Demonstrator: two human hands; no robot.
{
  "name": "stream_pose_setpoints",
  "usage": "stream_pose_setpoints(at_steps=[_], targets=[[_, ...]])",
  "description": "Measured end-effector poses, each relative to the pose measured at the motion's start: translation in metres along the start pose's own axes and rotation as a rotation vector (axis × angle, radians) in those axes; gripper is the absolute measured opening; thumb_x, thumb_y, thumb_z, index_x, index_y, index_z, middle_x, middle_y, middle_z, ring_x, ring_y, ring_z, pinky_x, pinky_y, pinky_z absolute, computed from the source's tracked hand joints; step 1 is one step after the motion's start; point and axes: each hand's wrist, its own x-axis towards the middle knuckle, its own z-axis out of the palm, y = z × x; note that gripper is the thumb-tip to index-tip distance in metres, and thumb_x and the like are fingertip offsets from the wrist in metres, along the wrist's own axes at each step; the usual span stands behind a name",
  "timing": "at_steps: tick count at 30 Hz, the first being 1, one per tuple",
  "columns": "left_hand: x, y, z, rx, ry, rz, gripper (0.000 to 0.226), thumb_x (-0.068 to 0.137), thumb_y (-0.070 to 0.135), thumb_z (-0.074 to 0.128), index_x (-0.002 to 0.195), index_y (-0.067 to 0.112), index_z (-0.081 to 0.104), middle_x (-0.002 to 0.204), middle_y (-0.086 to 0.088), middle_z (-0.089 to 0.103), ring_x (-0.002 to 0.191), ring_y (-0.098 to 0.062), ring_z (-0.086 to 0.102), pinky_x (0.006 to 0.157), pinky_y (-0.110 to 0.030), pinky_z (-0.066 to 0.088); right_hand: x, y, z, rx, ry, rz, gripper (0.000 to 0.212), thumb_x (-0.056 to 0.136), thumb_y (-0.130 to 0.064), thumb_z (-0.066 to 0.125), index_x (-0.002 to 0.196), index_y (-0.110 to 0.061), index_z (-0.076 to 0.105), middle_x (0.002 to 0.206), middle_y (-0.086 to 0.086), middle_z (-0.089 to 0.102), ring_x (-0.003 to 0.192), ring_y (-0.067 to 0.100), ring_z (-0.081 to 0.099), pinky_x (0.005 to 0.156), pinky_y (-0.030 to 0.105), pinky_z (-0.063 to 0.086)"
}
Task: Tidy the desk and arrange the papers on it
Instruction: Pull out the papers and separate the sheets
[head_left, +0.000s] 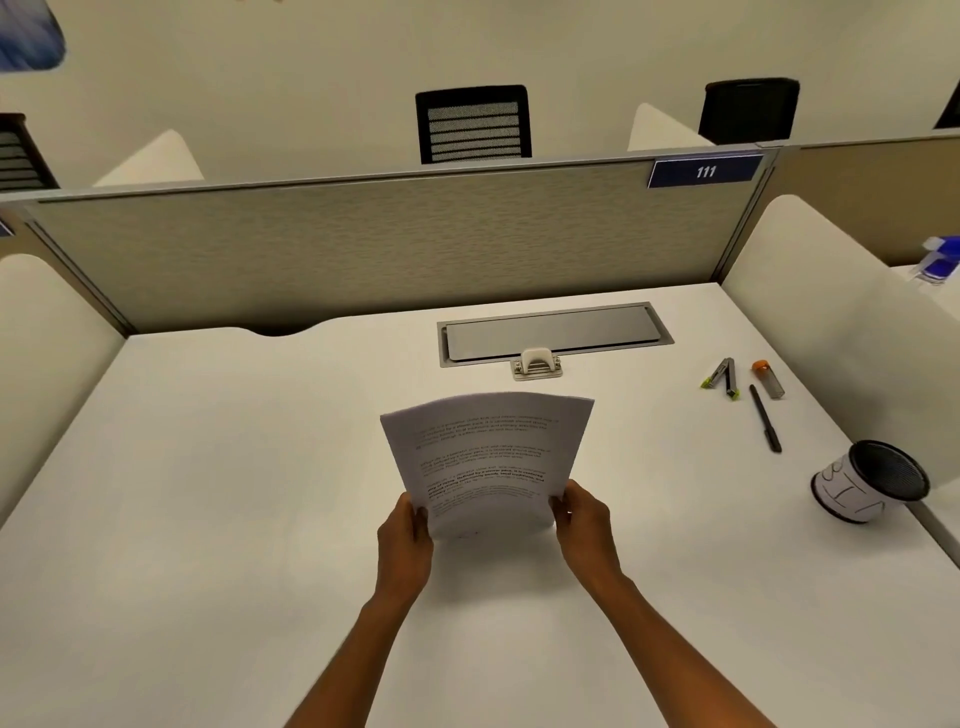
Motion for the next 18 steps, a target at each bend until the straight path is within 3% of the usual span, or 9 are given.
stream_pose_setpoints(at_steps=[3, 9, 13, 18], targets=[[0.003, -0.006, 0.002, 0.068, -0.021, 0.007, 0.028, 0.094, -0.008, 0.042, 0.111, 0.006, 0.060, 0.102, 0.005, 0.063, 0.085, -0.016, 0.060, 0.069, -0.006, 0.042, 0.004, 0.004, -0.002, -0.055, -0.041, -0.009, 0.019, 0.095, -0.003, 0.049, 0.103, -0.009, 0.065, 0.097, 0.004, 0.071, 0.084, 0.022, 0.065, 0.073, 0.032, 0.054], [0.016, -0.001, -0.004, 0.058, 0.036, -0.004, 0.017, 0.098, 0.002, 0.046, 0.100, 0.008, 0.063, 0.094, 0.001, 0.066, 0.079, -0.019, 0.063, 0.064, -0.012, 0.046, 0.016, -0.005, -0.011, -0.034, -0.033, 0.017, 0.017, 0.097, -0.010, 0.050, 0.103, -0.010, 0.065, 0.095, 0.002, 0.069, 0.082, 0.020, 0.064, 0.068, 0.022, 0.051], [0.036, -0.003, -0.012, -0.005, 0.045, -0.020, 0.014, 0.094, 0.008, 0.054, 0.084, 0.012, 0.064, 0.080, -0.001, 0.070, 0.073, -0.028, 0.064, 0.065, -0.047, 0.056, 0.030, -0.016, -0.025, -0.012, -0.014, -0.026, 0.012, 0.095, -0.011, 0.051, 0.095, -0.011, 0.062, 0.090, 0.000, 0.064, 0.080, 0.021, 0.061, 0.067, 0.033, 0.052], [0.039, 0.003, -0.014, -0.201, 0.001, -0.191, 0.016, 0.094, 0.016, 0.058, 0.086, 0.014, 0.071, 0.084, -0.004, 0.074, 0.083, -0.034, 0.068, 0.070, -0.050, 0.059, 0.038, -0.015, -0.034, 0.023, -0.098, 0.018, 0.011, 0.097, -0.016, 0.050, 0.096, -0.012, 0.060, 0.094, -0.001, 0.063, 0.083, 0.022, 0.060, 0.062, 0.025, 0.044]])
